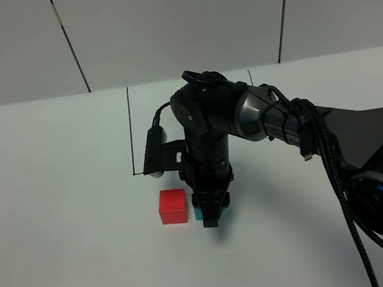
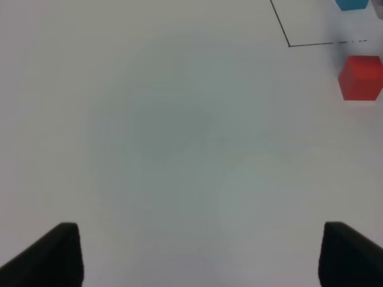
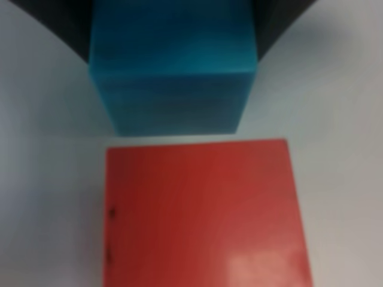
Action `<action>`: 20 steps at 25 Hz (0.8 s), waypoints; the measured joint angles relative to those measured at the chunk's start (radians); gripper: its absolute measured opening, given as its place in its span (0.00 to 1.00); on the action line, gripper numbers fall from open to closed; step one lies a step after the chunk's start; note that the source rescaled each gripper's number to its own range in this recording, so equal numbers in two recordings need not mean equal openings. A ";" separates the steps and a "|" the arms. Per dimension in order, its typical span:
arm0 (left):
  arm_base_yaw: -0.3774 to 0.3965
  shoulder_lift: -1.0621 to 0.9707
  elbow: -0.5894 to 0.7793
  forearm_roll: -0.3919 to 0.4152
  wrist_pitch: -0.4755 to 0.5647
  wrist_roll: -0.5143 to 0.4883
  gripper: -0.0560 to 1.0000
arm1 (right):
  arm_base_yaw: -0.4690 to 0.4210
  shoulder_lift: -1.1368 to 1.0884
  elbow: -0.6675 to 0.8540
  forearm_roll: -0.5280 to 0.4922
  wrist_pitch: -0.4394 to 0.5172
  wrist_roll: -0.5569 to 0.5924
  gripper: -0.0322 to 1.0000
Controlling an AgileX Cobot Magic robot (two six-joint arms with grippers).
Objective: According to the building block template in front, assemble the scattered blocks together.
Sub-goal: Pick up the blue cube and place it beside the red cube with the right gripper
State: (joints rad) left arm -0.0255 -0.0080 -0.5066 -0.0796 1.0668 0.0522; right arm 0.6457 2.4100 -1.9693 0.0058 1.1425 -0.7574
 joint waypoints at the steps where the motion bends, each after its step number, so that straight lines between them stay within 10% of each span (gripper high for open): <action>1: 0.000 0.000 0.000 0.000 0.000 0.000 0.69 | 0.003 0.003 -0.004 0.000 0.000 0.000 0.05; 20: 0.000 0.000 0.000 0.000 0.000 0.000 0.69 | 0.017 0.005 -0.006 0.023 -0.025 -0.013 0.05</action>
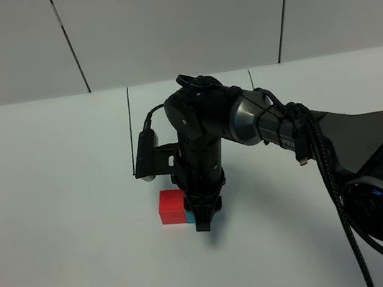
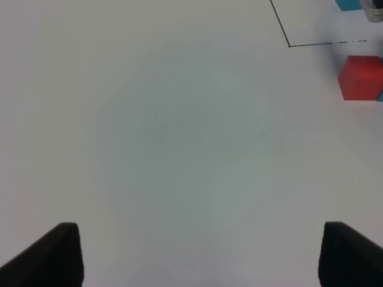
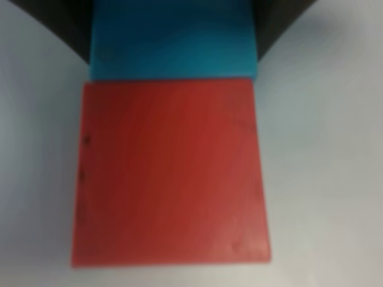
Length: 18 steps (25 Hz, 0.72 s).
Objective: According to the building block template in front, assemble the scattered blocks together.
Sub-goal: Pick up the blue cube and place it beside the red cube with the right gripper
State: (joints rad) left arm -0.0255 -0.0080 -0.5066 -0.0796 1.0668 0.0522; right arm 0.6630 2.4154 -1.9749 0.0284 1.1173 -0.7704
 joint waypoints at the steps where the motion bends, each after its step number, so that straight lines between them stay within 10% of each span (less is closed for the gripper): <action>1: 0.000 0.000 0.000 0.000 0.000 0.000 0.69 | 0.000 0.000 0.000 0.001 0.000 0.000 0.05; 18: 0.000 0.000 0.000 0.000 0.000 0.000 0.69 | 0.000 0.000 0.000 0.003 -0.005 -0.055 0.05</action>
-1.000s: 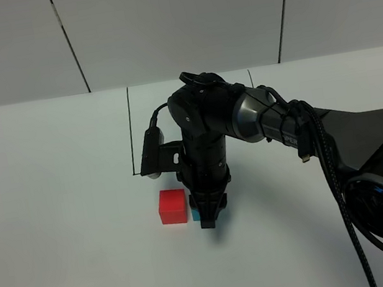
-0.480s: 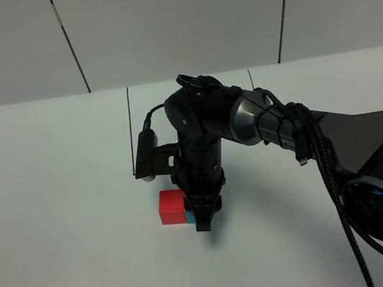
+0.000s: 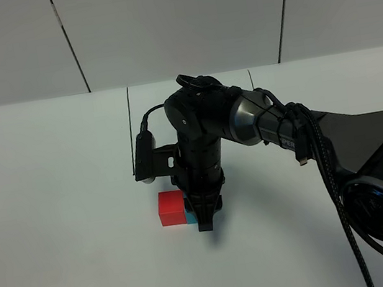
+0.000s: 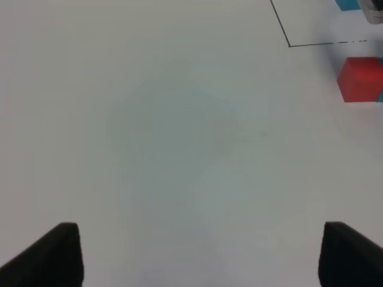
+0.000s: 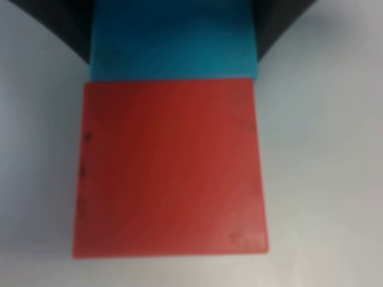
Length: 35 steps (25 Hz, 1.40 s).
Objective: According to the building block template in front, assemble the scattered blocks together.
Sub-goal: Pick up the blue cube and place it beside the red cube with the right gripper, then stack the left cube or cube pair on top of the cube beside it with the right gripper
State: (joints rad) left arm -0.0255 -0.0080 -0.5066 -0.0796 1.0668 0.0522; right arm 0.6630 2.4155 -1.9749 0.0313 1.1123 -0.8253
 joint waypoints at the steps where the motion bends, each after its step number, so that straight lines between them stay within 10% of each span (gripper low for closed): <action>1: 0.000 0.000 0.000 0.000 0.000 0.000 0.69 | 0.000 0.000 0.000 0.000 0.000 0.000 0.05; 12: 0.000 0.000 0.000 0.000 0.000 0.000 0.69 | 0.000 -0.002 0.000 0.008 -0.002 -0.003 0.12; 20: 0.000 0.000 0.000 0.000 0.000 0.000 0.69 | -0.016 -0.117 0.000 0.065 0.049 0.125 1.00; 28: 0.000 0.000 0.000 0.000 0.000 0.000 0.69 | -0.202 -0.369 0.090 0.096 -0.017 0.533 1.00; 35: 0.000 0.000 0.000 0.000 0.000 0.000 0.69 | -0.270 -0.664 0.469 -0.013 -0.414 0.906 1.00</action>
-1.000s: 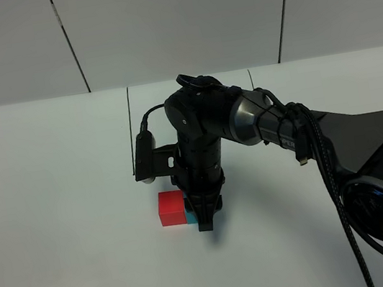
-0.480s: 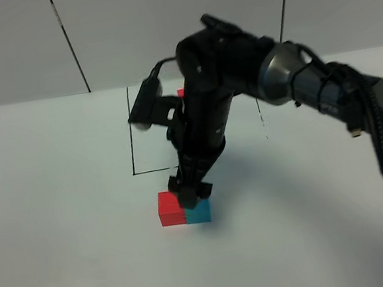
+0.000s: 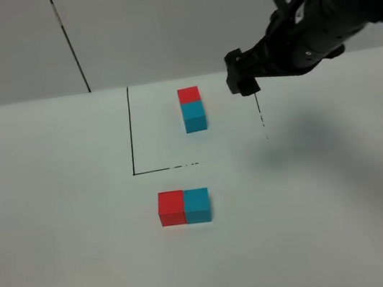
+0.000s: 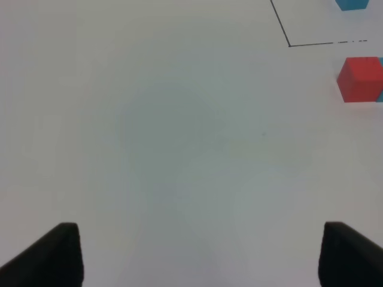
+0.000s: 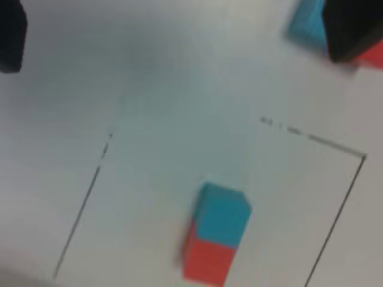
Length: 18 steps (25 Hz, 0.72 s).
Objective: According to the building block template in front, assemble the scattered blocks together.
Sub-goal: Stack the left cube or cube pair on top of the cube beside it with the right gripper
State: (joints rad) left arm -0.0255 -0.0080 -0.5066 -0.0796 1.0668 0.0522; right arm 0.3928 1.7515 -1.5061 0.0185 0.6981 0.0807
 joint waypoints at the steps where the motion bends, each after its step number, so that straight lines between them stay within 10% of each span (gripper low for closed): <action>1: 0.000 0.000 0.000 0.000 0.000 0.000 0.69 | -0.001 -0.045 0.060 -0.027 -0.076 0.066 1.00; 5: 0.000 0.000 0.000 0.000 0.000 0.000 0.69 | -0.001 -0.155 0.298 -0.130 -0.311 0.274 1.00; 10: 0.000 0.000 0.000 0.000 0.000 0.000 0.69 | -0.001 -0.167 0.367 -0.177 -0.323 0.317 1.00; 18: 0.000 0.000 0.000 0.000 0.000 0.000 0.69 | 0.096 -0.097 0.148 -0.180 -0.054 -0.207 1.00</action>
State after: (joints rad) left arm -0.0255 -0.0080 -0.5066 -0.0796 1.0668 0.0518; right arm 0.4890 1.6548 -1.3578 -0.1611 0.6437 -0.1262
